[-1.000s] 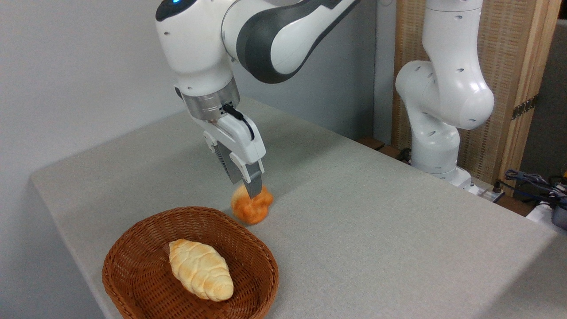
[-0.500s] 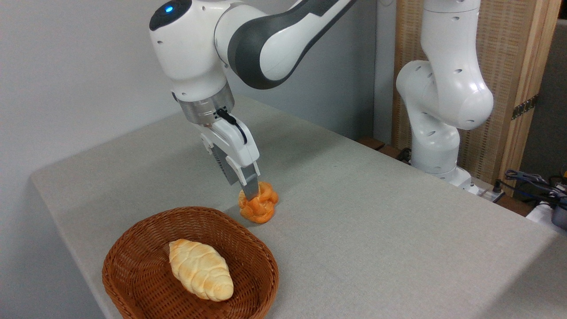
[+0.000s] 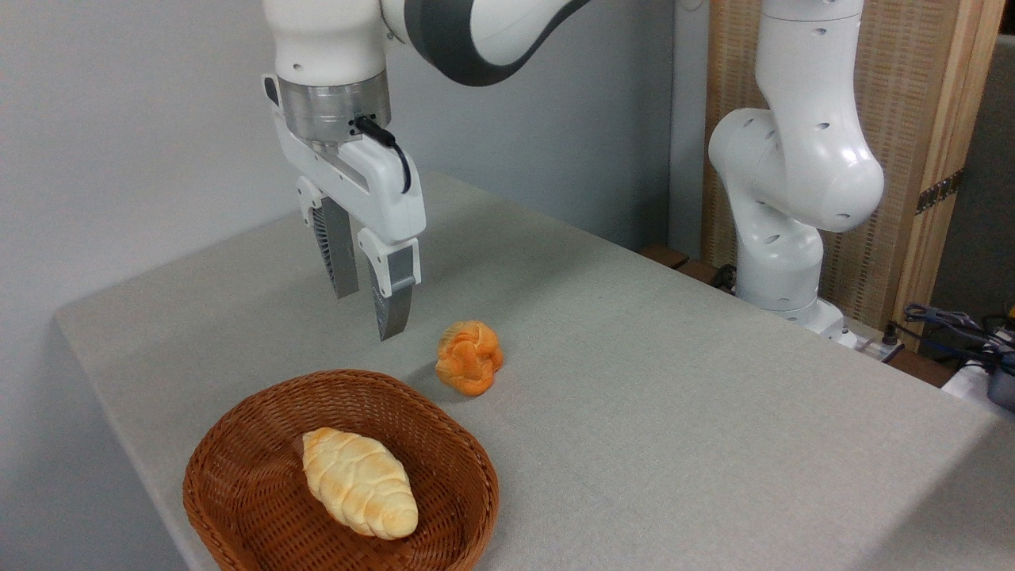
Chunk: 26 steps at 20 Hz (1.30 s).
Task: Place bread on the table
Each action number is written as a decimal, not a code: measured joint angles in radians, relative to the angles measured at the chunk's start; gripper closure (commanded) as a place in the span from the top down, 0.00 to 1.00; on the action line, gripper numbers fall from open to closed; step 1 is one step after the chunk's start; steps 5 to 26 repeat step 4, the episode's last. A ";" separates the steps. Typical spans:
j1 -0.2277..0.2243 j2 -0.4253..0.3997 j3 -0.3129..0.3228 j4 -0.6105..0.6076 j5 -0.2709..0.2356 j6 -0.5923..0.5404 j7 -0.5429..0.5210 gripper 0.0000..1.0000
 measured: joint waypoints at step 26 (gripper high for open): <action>0.005 0.000 0.017 0.000 0.036 0.004 -0.007 1.00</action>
